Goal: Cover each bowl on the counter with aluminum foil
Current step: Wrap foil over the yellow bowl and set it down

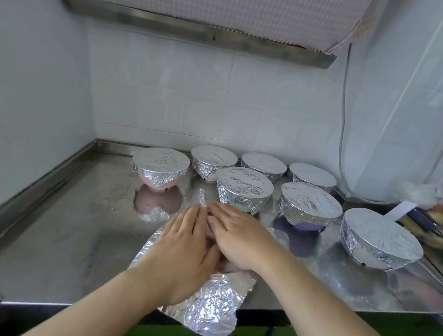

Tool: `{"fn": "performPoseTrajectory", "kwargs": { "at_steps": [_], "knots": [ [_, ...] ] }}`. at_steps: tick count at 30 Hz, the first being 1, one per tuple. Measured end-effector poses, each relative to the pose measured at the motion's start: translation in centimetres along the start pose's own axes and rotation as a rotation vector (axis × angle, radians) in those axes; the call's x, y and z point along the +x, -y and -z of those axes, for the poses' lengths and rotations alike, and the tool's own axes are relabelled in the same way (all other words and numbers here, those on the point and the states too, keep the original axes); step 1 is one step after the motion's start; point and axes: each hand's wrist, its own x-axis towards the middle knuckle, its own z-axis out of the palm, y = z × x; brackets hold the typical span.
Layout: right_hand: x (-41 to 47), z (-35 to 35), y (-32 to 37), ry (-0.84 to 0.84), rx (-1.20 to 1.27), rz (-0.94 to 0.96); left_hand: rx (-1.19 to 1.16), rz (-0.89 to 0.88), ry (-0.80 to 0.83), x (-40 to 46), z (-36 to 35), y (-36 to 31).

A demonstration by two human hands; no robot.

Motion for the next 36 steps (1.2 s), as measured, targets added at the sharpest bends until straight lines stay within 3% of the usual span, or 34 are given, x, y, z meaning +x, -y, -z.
{"fn": "performPoseTrajectory", "kwargs": {
  "at_steps": [5, 9, 12, 15, 17, 20, 24, 28, 32, 36],
  "knots": [
    [0.1, 0.3, 0.4, -0.077, -0.044, -0.002, -0.264, 0.184, -0.105, 0.1, 1.8, 0.3],
    [0.4, -0.1, 0.6, -0.059, -0.076, 0.059, -0.044, 0.146, -0.005, 0.5, 1.5, -0.8],
    [0.8, -0.9, 0.4, -0.045, -0.120, 0.047, -0.083, 0.238, -0.003, 0.9, 0.4, -1.1],
    [1.3, -0.2, 0.1, -0.037, -0.059, 0.024, -0.046, 0.051, -0.097, 1.1, -0.5, 0.4],
    [0.9, 0.4, 0.0, -0.023, -0.056, 0.047, -0.050, -0.052, -0.079, 1.5, -0.8, 1.7],
    [0.0, 0.0, -0.1, -0.009, -0.076, 0.046, -0.254, 0.040, -0.081, 1.6, 0.6, 2.8],
    [0.3, -0.3, 0.0, -0.021, -0.056, 0.005, -0.166, 0.109, -0.073, 1.8, 1.5, 0.8],
    [0.7, 0.6, -0.5, -0.025, 0.018, 0.011, -0.195, 0.329, -0.027, 1.9, 1.5, -2.6],
    [0.4, 0.0, -0.9, -0.029, -0.049, 0.033, -0.117, 0.277, 0.013, 1.4, 1.1, -2.6],
    [0.7, -0.7, -1.1, -0.012, -0.038, 0.009, -0.184, 0.285, -0.106, 2.2, 0.6, -1.4]
  ]
}}
